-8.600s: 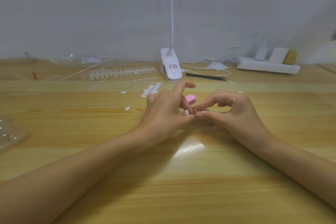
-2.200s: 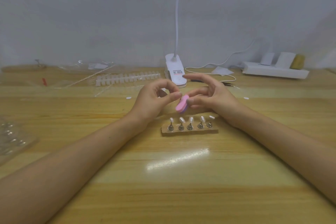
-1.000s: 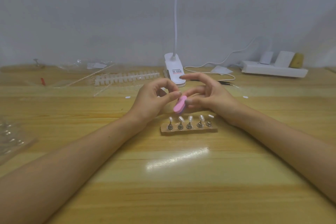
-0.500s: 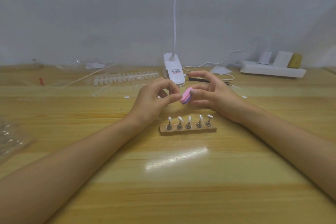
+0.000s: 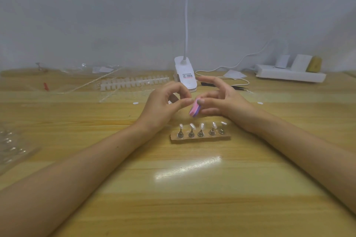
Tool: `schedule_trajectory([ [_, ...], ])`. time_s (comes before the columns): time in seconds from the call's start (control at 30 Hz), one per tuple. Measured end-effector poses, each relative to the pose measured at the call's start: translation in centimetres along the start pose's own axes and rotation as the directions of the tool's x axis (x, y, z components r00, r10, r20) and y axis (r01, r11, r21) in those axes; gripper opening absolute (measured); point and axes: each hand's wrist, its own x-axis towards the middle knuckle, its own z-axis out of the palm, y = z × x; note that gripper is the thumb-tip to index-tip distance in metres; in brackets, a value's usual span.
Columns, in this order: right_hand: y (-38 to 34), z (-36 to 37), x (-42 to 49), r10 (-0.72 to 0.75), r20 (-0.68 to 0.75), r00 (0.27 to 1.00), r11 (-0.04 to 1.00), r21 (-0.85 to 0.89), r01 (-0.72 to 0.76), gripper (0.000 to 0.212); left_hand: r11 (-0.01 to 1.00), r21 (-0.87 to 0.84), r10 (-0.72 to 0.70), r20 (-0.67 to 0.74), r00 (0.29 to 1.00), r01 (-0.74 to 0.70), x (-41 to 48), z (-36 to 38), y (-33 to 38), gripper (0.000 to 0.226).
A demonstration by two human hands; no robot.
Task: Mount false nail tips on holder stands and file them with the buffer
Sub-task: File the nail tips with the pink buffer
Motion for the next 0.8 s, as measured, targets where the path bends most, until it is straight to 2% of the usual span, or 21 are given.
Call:
schedule_trajectory([
  [0.07, 0.06, -0.26, 0.09, 0.000, -0.084, 0.996, 0.997, 0.079, 0.007, 0.061, 1.000, -0.004, -0.010, 0.003, 1.000, 0.010, 0.02, 0.01, -0.07, 0.015],
  [0.2, 0.11, 0.13, 0.01, -0.002, 0.034, 0.999, 1.000, -0.020, 0.002, 0.061, 1.000, -0.022, -0.018, -0.015, 1.000, 0.017, -0.03, -0.01, -0.13, 0.015],
  [0.33, 0.19, -0.22, 0.14, -0.001, -0.100, 0.995, 0.997, 0.077, 0.008, 0.072, 0.996, -0.064, -0.058, -0.042, 0.997, 0.056, -0.01, -0.03, -0.37, 0.015],
  [0.43, 0.14, 0.07, 0.07, -0.001, -0.001, 1.000, 1.000, 0.021, 0.001, 0.072, 0.999, -0.033, -0.024, -0.036, 0.999, 0.023, -0.02, 0.01, -0.26, 0.017],
  [0.57, 0.26, -0.27, 0.28, 0.014, -0.123, 0.992, 0.993, 0.120, 0.001, 0.074, 0.999, -0.033, -0.020, -0.027, 0.999, 0.019, 0.02, 0.07, -0.18, 0.017],
  [0.67, 0.10, 0.13, 0.07, 0.004, 0.014, 1.000, 0.999, 0.036, -0.004, 0.074, 0.998, -0.046, -0.034, -0.029, 0.999, 0.032, 0.04, 0.02, -0.28, 0.016],
  [0.8, 0.28, -0.17, 0.21, -0.003, -0.127, 0.992, 0.993, 0.120, 0.018, 0.076, 0.998, -0.036, -0.044, -0.021, 0.999, 0.043, 0.07, 0.07, -0.32, 0.016],
])
